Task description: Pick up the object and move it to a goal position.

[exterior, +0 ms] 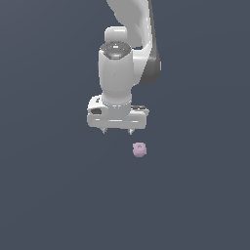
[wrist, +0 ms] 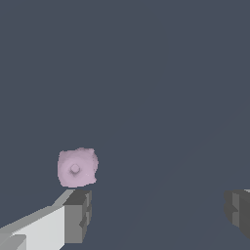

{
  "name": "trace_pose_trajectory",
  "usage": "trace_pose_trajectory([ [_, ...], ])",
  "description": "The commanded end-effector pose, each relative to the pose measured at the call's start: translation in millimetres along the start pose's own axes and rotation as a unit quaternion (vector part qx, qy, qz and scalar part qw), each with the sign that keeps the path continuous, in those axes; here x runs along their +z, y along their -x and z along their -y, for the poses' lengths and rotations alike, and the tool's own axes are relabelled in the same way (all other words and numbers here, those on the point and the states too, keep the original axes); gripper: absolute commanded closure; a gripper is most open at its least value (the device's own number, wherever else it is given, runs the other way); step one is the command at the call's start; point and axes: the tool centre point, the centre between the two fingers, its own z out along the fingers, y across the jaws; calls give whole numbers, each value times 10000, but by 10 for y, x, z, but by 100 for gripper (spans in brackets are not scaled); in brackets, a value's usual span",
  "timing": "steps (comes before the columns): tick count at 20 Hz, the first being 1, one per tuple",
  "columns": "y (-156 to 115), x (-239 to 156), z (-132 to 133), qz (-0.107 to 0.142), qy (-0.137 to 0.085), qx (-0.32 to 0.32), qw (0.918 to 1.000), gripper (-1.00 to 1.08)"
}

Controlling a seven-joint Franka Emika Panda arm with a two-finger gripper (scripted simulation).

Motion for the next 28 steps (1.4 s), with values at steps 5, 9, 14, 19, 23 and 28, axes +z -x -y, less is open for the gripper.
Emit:
trace_pose_trajectory([
  [5,4,22,-45,30,-7,61,10000,-92],
  [9,11,42,-154,80,-20,194,9998,-92],
  [14,12,40,-167,82,-21,206,9998,-92],
  [19,20,192,-3,128,-32,114,9998,-92],
  [23,51,444,272,205,-56,-39,9998,-92],
  [28,147,840,711,327,-108,-277,9990,-92],
])
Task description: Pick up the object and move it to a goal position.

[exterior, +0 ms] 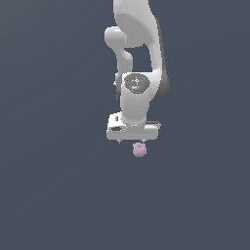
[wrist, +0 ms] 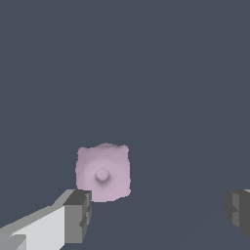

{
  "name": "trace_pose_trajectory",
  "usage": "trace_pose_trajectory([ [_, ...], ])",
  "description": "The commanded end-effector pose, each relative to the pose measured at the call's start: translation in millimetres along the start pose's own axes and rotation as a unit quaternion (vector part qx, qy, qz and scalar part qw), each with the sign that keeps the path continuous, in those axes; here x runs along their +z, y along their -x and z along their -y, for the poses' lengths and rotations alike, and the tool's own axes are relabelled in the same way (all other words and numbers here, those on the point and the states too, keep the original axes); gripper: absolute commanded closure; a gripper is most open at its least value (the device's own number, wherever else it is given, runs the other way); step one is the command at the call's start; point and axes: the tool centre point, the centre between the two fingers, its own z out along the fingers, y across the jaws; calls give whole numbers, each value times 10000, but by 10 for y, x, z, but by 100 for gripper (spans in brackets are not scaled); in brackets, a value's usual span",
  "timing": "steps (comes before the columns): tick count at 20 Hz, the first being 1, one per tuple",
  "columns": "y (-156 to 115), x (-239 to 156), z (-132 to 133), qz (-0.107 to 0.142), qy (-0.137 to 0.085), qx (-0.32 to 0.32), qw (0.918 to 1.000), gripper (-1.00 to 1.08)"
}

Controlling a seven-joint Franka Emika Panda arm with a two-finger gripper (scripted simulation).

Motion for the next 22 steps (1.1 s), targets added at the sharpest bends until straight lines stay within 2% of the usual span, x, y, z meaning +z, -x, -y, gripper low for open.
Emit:
trace_pose_trajectory([
  [1,34,180,194,54,-24,-104,9999,-92],
  [7,93,403,434,123,-59,-232,9996,-92],
  [14,101,466,437,130,-58,-236,9996,-92],
  [22,123,847,450,129,-60,-239,9996,-92],
])
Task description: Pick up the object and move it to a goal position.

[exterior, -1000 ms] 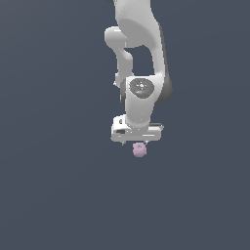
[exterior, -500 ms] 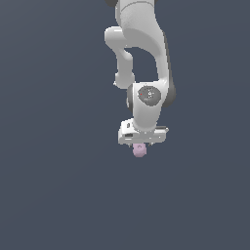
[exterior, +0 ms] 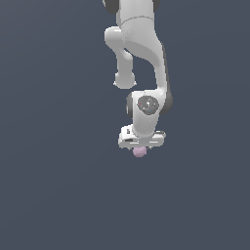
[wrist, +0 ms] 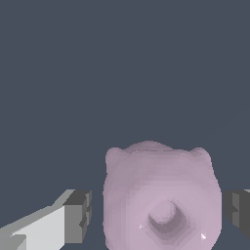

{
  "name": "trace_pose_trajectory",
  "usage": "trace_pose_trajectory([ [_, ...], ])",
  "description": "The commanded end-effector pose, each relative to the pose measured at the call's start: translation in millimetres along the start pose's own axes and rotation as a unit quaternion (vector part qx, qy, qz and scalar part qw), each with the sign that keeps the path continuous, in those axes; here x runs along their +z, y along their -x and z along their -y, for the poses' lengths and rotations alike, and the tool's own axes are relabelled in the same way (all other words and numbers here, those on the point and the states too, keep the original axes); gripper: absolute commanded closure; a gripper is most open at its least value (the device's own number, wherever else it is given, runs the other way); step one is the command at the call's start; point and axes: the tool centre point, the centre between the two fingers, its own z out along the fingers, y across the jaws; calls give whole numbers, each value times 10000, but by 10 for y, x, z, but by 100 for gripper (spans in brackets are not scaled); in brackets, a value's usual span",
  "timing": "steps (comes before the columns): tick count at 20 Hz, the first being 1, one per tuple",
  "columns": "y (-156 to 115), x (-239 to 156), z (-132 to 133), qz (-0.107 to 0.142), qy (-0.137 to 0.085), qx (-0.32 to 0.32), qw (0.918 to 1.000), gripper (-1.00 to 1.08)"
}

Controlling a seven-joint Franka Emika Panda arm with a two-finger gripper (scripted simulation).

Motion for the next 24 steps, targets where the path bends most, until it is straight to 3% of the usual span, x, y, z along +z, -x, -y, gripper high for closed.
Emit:
trace_pose_trajectory([
  [1,-1,97,2,-3,0,0,10000,-92],
  [5,-12,139,3,-3,0,0,10000,-92],
  [6,-12,139,3,-3,0,0,10000,108],
  [24,-6,-58,-3,-13,-2,-3,10000,108],
])
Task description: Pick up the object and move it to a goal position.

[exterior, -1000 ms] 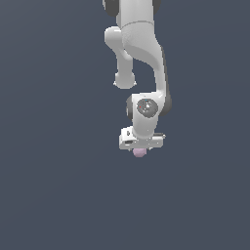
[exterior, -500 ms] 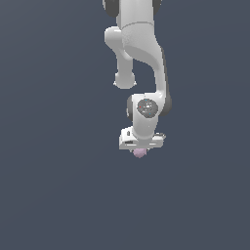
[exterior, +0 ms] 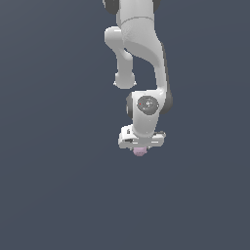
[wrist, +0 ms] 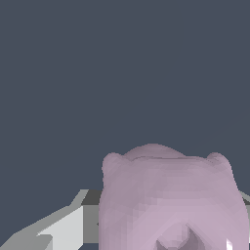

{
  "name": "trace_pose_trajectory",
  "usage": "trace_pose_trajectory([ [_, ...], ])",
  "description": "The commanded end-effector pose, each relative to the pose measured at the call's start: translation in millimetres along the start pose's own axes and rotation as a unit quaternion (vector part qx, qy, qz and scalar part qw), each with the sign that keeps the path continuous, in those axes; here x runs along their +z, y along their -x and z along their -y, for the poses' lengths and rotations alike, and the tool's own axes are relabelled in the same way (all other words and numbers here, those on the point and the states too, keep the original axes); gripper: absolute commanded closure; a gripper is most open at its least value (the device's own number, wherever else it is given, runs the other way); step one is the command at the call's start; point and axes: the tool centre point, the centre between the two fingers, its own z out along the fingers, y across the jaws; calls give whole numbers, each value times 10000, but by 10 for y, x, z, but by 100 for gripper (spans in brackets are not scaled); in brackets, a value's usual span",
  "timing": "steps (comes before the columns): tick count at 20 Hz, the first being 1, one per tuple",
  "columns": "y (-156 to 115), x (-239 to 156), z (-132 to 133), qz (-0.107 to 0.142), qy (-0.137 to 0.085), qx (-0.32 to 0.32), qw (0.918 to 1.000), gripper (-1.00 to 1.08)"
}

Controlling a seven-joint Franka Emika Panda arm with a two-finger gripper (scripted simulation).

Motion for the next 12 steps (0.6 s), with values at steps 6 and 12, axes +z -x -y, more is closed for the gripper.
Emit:
trace_pose_trajectory([
  [6,21,-451,-24,-7,0,0,10000,108],
  [12,52,-1053,-55,-7,0,0,10000,108],
])
